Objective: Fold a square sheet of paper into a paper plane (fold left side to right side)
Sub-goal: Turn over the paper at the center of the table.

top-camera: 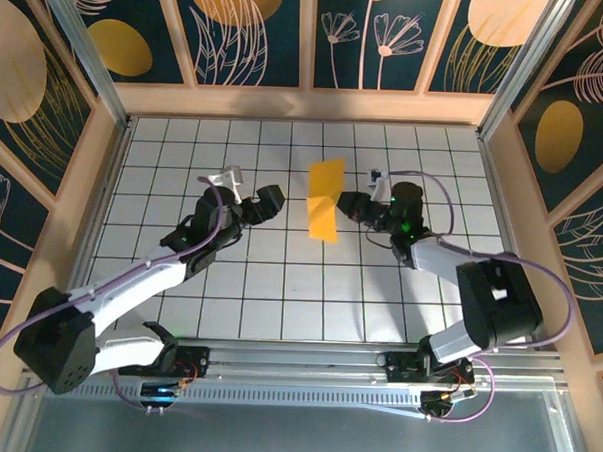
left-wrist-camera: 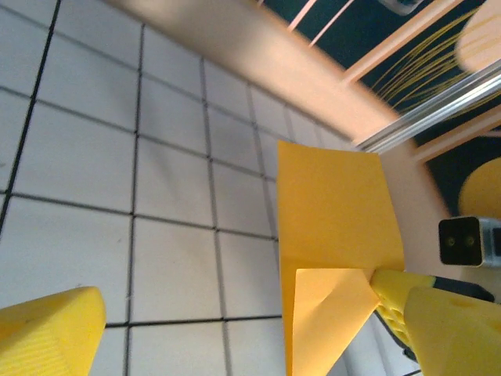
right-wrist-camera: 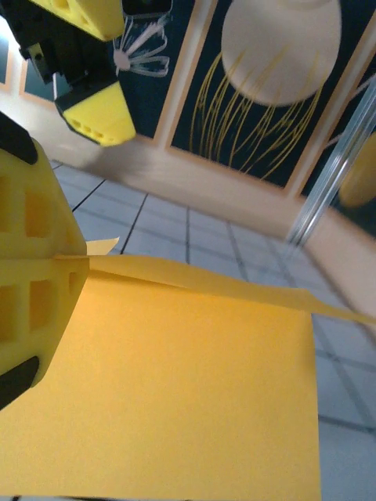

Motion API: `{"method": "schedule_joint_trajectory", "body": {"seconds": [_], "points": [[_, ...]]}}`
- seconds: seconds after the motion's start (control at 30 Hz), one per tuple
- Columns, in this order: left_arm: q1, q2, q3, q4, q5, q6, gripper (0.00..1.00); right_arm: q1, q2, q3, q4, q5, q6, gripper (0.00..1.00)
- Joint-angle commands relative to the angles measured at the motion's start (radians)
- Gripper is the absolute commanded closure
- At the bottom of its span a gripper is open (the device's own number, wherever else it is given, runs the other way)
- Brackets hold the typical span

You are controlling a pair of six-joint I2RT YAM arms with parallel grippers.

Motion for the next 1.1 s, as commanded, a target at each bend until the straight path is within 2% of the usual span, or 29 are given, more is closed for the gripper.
{"method": "schedule_joint_trajectory", "body": {"seconds": [0.0, 0.23, 0.37, 0.53, 0.7, 0.87, 1.07], "points": [[0.013, -0.064, -0.038, 0.185, 0.05, 0.015, 0.01, -0.029, -0.089, 0.037, 0.086, -0.069, -0.013, 1.0], [0.025, -0.053, -0.037, 0.496, 0.353, -0.028, 0.01, -0.042, -0.158, 0.096, 0.24, -0.232, 0.12, 1.0], [0.026, -0.01, -0.016, 0.558, 0.45, -0.061, 0.01, -0.037, -0.156, 0.097, 0.374, -0.267, 0.224, 1.0], [0.025, 0.083, 0.016, 0.671, 0.616, -0.128, 0.01, -0.01, -0.132, 0.114, 0.45, -0.275, 0.281, 1.0], [0.02, 0.158, 0.044, 0.72, 0.696, -0.175, 0.04, 0.023, -0.095, 0.134, 0.515, -0.283, 0.32, 1.0], [0.016, 0.169, 0.044, 0.752, 0.711, -0.186, 0.19, 0.033, -0.085, 0.133, 0.492, -0.274, 0.298, 1.0], [0.016, 0.161, 0.041, 0.754, 0.71, -0.188, 0.42, 0.033, -0.092, 0.124, 0.458, -0.264, 0.271, 1.0]]}}
